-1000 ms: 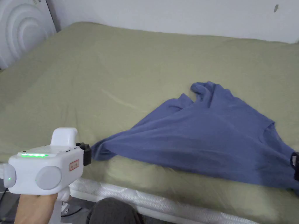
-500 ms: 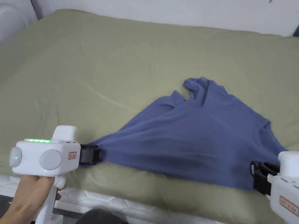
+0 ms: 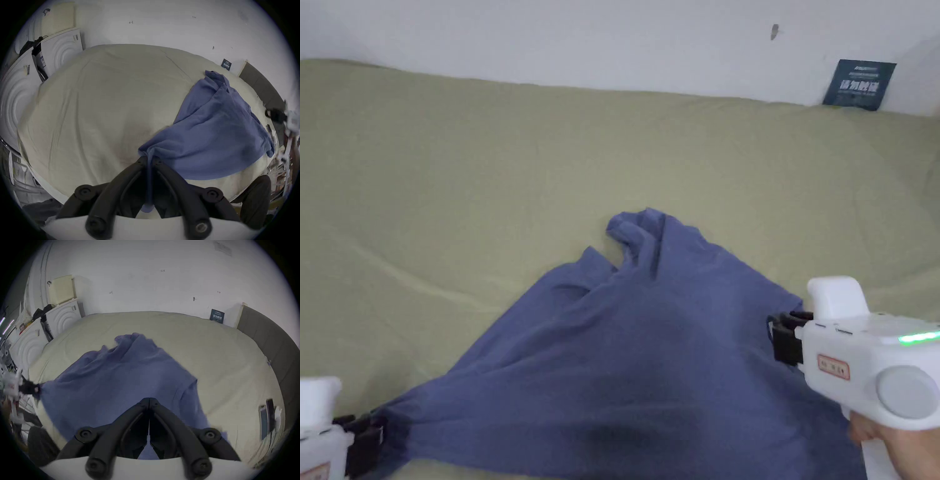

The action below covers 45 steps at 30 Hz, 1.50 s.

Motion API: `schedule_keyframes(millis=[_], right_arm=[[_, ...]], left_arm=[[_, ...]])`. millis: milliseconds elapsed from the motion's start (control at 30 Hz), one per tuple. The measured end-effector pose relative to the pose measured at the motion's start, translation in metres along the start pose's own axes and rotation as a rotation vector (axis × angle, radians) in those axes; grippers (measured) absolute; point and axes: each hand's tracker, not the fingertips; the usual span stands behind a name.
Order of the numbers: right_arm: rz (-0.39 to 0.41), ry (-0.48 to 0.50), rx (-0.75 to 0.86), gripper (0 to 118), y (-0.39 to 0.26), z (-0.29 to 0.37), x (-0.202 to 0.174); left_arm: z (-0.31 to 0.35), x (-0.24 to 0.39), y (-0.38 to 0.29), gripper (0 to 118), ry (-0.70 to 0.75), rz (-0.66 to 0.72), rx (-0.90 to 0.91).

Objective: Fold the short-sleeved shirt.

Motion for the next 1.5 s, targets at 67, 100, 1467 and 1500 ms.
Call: schedule_keyframes(millis=[67,100,1467,1500], right_arm=[[-0.007,-0.011,-0.031,4,0.035,-0.034,0.011],[-0.01,0.004,-0.046,4,0.049,-0.05,0.016],[0.084,-0.06,0.344,2,0.204,0.259,0.033],[0.077,-0.085,0.372,2,0.209,0.277,0.038]], left_arm=[[0.002,0.006,0.0,4,0.003,-0.004,0.007],[0.003,0.009,-0.001,4,0.0,0.001,0.007],[0.193,0.061,0.178,4,-0.054,-0.061,0.431],[0.205,0.066,0.193,4,-0.058,-0.05,0.449]])
